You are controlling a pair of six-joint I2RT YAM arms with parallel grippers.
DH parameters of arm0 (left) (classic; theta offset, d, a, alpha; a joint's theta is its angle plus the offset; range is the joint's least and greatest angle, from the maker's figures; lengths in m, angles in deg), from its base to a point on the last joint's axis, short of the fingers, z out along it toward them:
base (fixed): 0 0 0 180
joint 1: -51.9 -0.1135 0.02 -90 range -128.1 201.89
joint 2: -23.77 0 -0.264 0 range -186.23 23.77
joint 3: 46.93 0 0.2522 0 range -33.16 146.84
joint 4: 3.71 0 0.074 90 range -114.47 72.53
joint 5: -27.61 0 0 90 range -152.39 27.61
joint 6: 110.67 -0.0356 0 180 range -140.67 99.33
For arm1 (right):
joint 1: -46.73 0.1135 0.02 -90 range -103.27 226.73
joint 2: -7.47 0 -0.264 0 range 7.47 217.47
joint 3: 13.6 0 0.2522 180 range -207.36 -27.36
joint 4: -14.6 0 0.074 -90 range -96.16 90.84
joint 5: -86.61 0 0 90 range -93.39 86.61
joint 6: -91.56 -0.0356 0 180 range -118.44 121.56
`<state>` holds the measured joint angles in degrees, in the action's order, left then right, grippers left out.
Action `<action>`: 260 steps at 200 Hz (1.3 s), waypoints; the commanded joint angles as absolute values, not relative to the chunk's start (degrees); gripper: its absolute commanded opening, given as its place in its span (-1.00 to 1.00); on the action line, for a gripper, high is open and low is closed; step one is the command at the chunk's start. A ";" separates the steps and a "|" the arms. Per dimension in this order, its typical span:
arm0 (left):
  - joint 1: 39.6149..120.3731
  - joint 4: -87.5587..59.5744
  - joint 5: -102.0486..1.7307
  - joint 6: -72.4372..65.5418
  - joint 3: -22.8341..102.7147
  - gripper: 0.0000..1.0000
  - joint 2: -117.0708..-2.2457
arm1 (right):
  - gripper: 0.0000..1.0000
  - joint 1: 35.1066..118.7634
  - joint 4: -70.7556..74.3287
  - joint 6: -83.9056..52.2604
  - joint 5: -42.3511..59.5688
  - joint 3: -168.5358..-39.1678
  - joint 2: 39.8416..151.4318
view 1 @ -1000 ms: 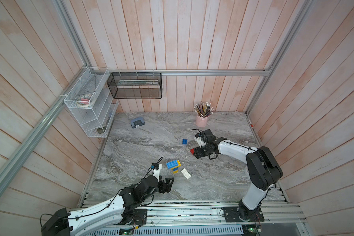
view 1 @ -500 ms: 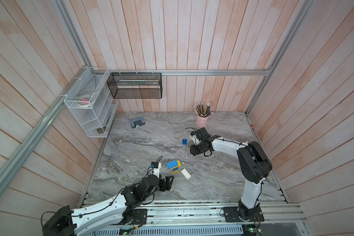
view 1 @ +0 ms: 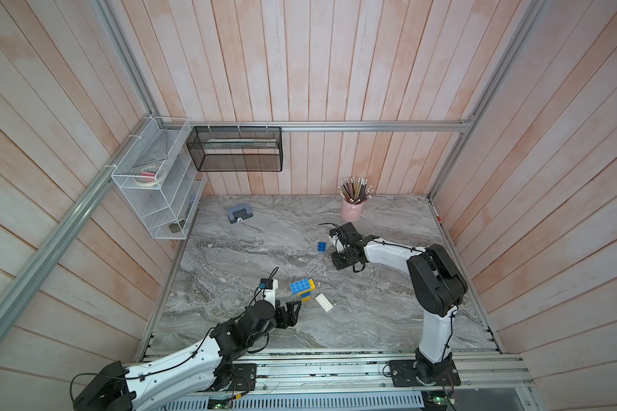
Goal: Assemble a spoon with lego
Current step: Pick up the lego brick from the center of the board, then adjust the lego brick at the center of the board.
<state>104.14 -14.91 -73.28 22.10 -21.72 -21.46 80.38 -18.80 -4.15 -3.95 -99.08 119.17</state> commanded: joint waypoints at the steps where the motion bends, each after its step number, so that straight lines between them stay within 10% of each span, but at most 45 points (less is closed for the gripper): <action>1: 103.62 -13.54 -72.19 22.23 -22.38 0.80 -21.72 | -0.56 82.99 -20.77 -3.30 -9.82 -98.39 115.40; 111: 102.96 -13.34 -71.79 23.16 -22.35 0.67 -21.96 | -0.62 88.64 -22.57 -12.32 -13.31 -81.29 85.93; 260: 100.11 -16.17 -73.07 21.28 -20.60 0.57 -20.77 | -0.62 99.76 -24.23 -13.83 -13.94 -77.89 80.75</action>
